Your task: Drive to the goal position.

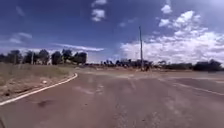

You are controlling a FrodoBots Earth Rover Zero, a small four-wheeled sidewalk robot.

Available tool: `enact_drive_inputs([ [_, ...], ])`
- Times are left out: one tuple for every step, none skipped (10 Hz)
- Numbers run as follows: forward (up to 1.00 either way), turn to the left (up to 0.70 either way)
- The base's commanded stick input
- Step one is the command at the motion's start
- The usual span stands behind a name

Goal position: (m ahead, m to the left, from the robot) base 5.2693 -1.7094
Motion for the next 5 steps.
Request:
enact_drive_inputs([
  [0.83,-0.33],
  [0.83,-0.33],
  [0.83,-0.32],
  [0.83,0.0],
  [0.83,0.0],
])
